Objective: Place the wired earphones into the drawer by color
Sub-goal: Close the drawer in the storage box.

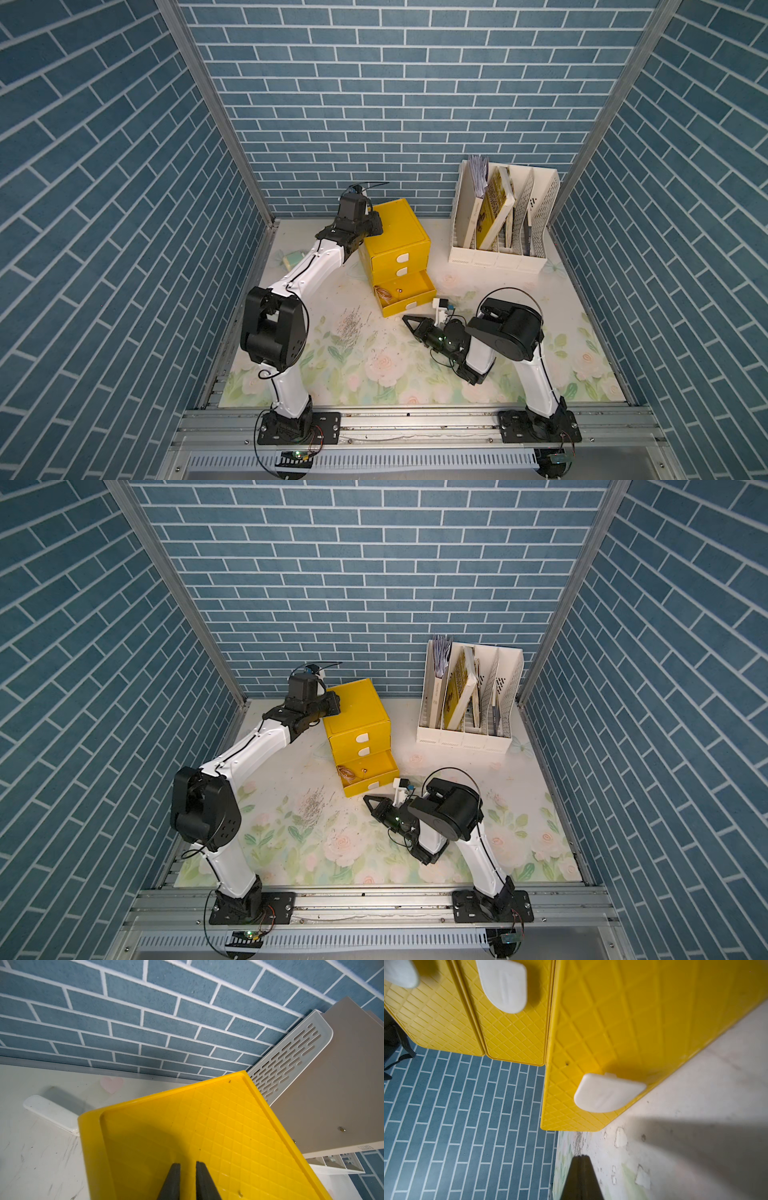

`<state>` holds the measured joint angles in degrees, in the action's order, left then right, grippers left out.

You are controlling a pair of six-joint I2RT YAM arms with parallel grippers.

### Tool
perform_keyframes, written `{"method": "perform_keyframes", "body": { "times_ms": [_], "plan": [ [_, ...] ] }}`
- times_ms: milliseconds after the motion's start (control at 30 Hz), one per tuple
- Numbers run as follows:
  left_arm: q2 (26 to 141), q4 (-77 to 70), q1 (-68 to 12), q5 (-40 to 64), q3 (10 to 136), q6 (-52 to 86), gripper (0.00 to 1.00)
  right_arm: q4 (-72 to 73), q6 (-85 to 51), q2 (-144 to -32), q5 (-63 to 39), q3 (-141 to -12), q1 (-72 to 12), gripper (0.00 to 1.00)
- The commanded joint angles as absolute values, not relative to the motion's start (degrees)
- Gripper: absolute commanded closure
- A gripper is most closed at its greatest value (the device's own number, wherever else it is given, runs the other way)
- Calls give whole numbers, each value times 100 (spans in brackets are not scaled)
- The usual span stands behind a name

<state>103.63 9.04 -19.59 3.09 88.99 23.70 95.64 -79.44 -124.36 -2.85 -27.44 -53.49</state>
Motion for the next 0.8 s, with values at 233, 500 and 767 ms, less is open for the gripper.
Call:
{"method": "perform_keyframes", "body": {
  "times_ms": [233, 500, 767],
  "plan": [
    [10375, 755, -2054, 465, 8501, 2268, 81, 9671, -7718, -13331, -228, -3707, -4983, 100],
    [10417, 714, -2083, 513, 8324, 2268, 83, 9063, -7592, -13620, -361, -4631, -4782, 100],
    [10406, 631, -2118, 520, 8153, 2268, 83, 8656, -7560, -13895, -341, -5270, -4672, 100]
  ]
}}
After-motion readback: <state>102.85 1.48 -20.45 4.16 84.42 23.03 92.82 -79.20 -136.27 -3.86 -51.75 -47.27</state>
